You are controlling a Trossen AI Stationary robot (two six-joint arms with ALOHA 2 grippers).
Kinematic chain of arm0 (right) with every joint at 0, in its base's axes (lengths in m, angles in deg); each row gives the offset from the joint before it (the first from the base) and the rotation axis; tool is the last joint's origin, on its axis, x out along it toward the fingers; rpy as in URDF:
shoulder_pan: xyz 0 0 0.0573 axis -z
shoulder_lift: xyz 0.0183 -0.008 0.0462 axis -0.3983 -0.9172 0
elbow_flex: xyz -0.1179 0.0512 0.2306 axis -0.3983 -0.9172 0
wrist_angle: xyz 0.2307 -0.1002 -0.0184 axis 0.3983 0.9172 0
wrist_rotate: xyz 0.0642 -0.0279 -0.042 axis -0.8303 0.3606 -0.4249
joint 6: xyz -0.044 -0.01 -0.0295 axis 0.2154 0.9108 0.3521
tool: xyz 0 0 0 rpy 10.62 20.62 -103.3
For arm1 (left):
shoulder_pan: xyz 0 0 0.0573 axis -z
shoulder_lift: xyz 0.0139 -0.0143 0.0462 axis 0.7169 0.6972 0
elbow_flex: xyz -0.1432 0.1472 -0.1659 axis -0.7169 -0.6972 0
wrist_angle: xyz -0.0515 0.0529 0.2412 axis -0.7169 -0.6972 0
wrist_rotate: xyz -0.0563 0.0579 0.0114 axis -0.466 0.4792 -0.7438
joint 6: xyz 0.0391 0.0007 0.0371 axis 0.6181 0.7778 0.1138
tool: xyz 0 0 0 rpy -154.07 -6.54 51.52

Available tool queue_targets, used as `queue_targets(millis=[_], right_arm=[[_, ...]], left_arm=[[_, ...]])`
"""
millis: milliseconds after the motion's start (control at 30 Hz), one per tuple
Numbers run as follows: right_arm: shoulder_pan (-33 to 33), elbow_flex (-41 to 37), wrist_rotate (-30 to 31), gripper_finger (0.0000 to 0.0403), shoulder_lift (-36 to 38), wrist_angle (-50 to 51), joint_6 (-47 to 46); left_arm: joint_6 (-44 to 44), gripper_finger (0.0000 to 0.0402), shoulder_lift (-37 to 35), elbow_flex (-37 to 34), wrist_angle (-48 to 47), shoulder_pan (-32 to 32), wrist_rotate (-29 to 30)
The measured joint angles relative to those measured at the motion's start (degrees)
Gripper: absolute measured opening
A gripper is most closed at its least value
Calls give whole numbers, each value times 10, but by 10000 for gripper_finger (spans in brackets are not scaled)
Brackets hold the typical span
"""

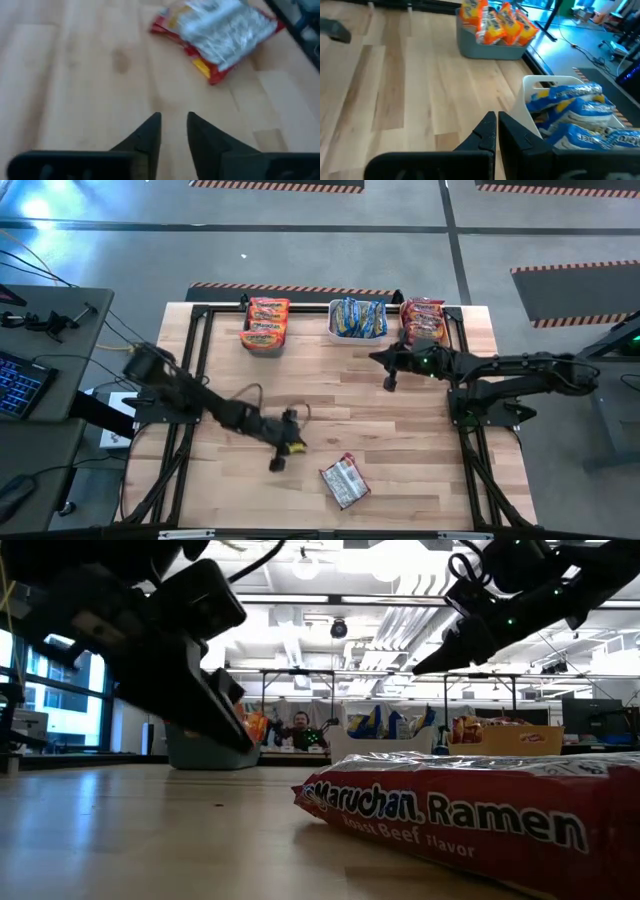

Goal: Sort Maruchan noodles
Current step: Put the red noodle pack into the yellow bin

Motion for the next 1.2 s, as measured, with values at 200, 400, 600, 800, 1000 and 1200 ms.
queue_targets(millis=[200,400,600,800,1000,1200], right_arm=[[-25,0,31,0,0,6,19],[-36,0,33,0,0,11,9],[-46,0,33,0,0,9,12],[-46,0,30,0,0,10,15],[-45,0,24,0,0,11,15],[-45,0,22,0,0,12,9]], left_arm=[[29,144,112,89,-5,48,51],[47,190,174,148,0,62,82],[89,204,188,176,-4,57,87],[106,186,188,185,-1,54,82],[152,105,188,185,38,54,42],[192,8,188,185,82,49,-27]])
